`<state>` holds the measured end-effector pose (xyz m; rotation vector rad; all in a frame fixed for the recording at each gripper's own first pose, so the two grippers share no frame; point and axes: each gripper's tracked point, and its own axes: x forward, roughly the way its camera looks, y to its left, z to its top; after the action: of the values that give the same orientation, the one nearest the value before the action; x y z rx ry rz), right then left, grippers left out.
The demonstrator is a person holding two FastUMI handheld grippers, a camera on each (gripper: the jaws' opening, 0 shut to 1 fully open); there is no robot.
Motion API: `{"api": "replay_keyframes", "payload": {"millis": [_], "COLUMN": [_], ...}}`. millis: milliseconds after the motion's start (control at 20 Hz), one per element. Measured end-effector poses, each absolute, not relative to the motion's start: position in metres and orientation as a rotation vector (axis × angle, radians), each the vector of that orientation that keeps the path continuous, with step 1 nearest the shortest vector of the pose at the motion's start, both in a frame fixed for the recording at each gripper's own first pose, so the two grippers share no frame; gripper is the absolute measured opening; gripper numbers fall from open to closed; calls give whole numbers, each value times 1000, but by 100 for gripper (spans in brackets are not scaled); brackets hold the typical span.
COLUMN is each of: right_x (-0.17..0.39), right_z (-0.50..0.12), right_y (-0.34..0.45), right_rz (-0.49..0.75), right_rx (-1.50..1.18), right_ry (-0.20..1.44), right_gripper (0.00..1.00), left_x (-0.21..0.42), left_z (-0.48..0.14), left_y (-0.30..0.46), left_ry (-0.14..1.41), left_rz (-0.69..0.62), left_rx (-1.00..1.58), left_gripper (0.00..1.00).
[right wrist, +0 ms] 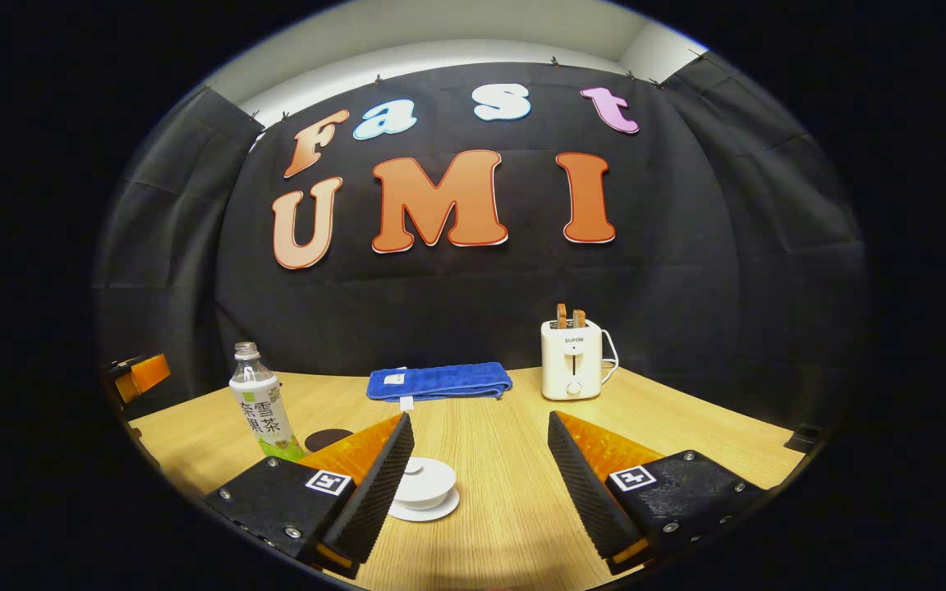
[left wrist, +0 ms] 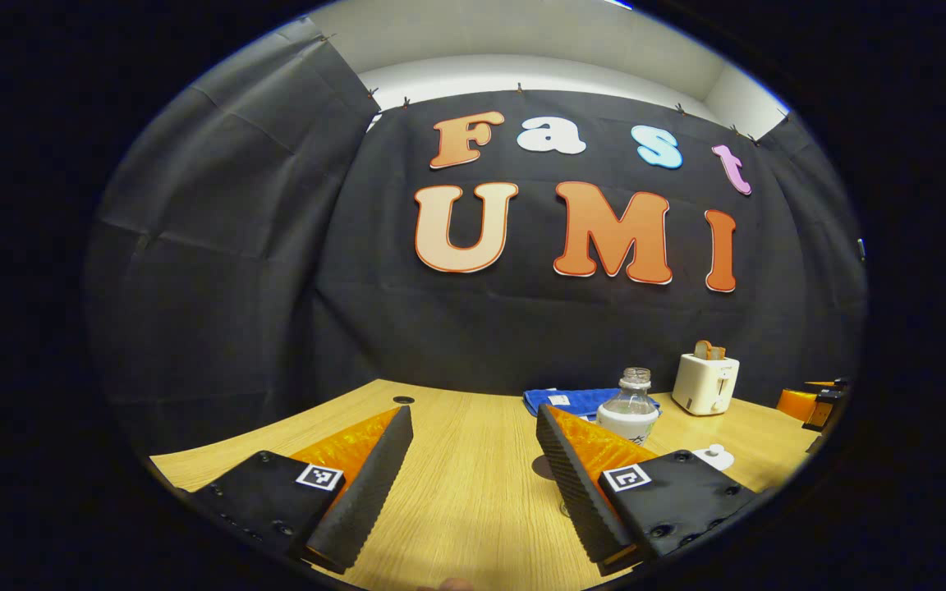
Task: Open the teacup lid with one hand, grasp the water bottle and pour water into the teacup with the other hand; after pouring, place the water bottle on the coaster and then close the teacup lid.
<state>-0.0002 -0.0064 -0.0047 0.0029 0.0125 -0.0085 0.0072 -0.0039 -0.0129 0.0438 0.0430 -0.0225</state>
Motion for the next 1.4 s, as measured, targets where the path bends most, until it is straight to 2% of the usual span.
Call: {"api": "replay_keyframes", "payload": {"millis": [700, 1100, 1400], "right_x": [9, 35, 58], "right_z": [-16, -39, -67], "right_y": [-5, 49, 66], "right_rz": [-16, 77, 98], "right_rx": [-11, -43, -103], "right_ry": [39, 89, 175], "right_gripper": [98, 98, 97], "left_x": [14, 17, 18], "left_z": [-28, -38, -38], "left_y": [-16, -10, 4], "left_ry": [77, 101, 98], "left_rz": [-49, -40, -12], "left_rx": [36, 35, 38], "left_gripper": [99, 99, 99]}}
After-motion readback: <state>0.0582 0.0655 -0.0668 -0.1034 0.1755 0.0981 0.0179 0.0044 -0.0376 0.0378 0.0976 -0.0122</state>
